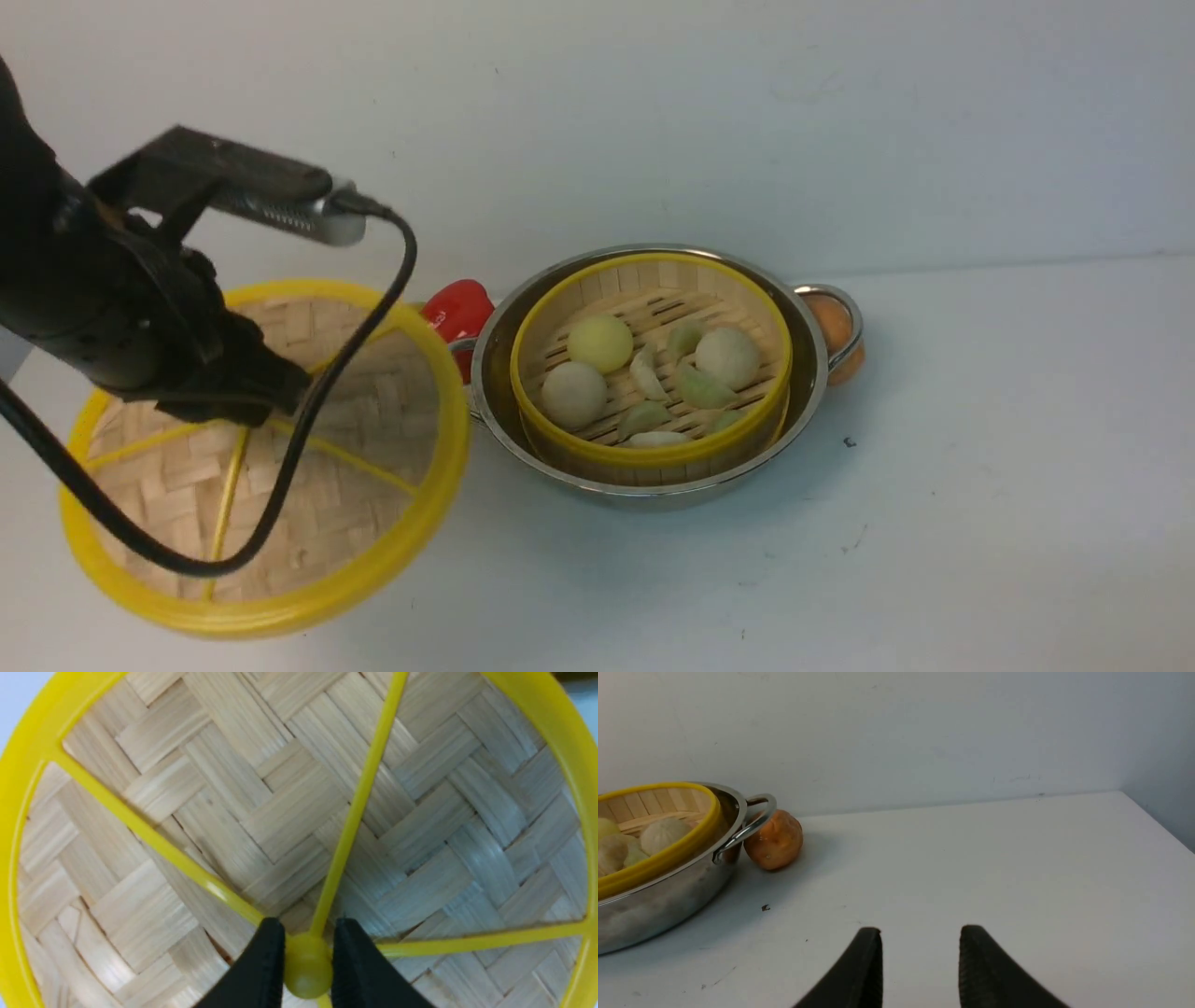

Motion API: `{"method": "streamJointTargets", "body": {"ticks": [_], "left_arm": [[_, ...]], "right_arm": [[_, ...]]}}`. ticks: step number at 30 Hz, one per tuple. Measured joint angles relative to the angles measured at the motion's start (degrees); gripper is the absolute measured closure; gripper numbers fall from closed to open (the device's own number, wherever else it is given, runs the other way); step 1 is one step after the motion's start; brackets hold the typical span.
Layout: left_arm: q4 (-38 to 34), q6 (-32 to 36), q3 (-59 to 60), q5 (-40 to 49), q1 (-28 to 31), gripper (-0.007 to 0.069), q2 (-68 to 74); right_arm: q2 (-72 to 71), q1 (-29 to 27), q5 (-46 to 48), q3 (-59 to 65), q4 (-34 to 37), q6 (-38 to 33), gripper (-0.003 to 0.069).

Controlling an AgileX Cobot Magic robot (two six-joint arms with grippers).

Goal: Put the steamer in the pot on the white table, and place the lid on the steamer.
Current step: 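Place the yellow bamboo steamer lid onto the steamer in the pot with the left gripper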

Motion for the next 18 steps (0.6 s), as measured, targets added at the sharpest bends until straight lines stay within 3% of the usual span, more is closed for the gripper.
{"method": "streamJointTargets", "body": {"ticks": [7, 18], "left_arm": [[-12.8, 6.6, -6.2, -2.1, -0.7, 0.0503, 3.5], [-13.3, 10.0, -17.5, -8.6, -7.6, 0.0503, 18.8]], "right_arm": [[0.0, 0.0, 0.0, 0.0, 0.0, 0.0, 0.0411], [0.0, 0.0, 0.0, 0.0, 0.0, 0.0, 0.0411]]}}
